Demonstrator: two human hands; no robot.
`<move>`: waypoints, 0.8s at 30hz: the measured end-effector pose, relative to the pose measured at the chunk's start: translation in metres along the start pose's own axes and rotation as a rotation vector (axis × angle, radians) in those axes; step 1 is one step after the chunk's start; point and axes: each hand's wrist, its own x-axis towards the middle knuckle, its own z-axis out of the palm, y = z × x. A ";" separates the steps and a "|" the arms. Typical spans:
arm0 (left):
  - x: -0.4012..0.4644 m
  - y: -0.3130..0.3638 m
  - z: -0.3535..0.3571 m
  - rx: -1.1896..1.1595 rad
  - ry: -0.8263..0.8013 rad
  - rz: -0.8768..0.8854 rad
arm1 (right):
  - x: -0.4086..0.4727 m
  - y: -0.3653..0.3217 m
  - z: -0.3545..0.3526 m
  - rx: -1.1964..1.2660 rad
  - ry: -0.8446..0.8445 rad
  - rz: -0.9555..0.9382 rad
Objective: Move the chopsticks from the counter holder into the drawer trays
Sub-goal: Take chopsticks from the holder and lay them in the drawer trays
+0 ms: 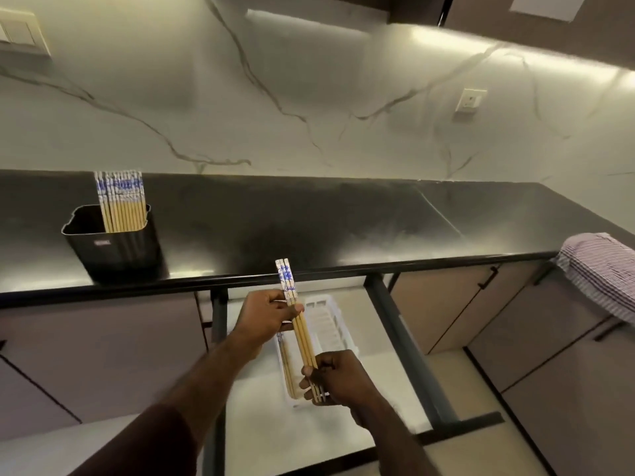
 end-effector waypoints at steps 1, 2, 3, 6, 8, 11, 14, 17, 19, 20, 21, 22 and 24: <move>0.007 -0.010 0.003 0.021 -0.009 -0.024 | 0.008 0.005 -0.002 -0.001 0.006 0.014; 0.012 -0.020 0.005 0.044 -0.019 -0.049 | 0.015 0.010 -0.003 0.001 0.012 0.026; 0.019 -0.031 0.006 0.073 -0.028 -0.077 | 0.024 0.015 -0.004 0.012 0.011 0.045; 0.042 -0.064 0.011 0.211 -0.053 -0.134 | 0.051 0.032 -0.005 0.029 0.006 0.141; 0.056 -0.084 0.014 0.310 -0.057 -0.160 | 0.068 0.043 -0.004 0.042 0.017 0.219; 0.077 -0.112 0.019 0.453 -0.060 -0.195 | 0.099 0.059 -0.002 0.047 0.038 0.320; 0.093 -0.138 0.019 0.705 -0.093 -0.155 | 0.127 0.071 0.003 0.031 0.041 0.382; 0.110 -0.165 0.015 1.063 -0.061 -0.078 | 0.151 0.079 0.010 -0.017 0.052 0.422; 0.122 -0.180 0.014 1.183 -0.094 -0.022 | 0.168 0.084 0.016 -0.053 0.067 0.443; 0.126 -0.184 0.014 1.229 -0.121 0.010 | 0.174 0.085 0.018 -0.069 0.074 0.447; 0.129 -0.187 0.013 1.279 -0.151 0.042 | 0.178 0.087 0.020 -0.078 0.082 0.453; 0.133 -0.190 0.012 1.327 -0.178 0.064 | 0.183 0.089 0.020 -0.088 0.085 0.460; 0.138 -0.197 0.011 1.421 -0.227 0.081 | 0.191 0.094 0.023 -0.145 0.083 0.462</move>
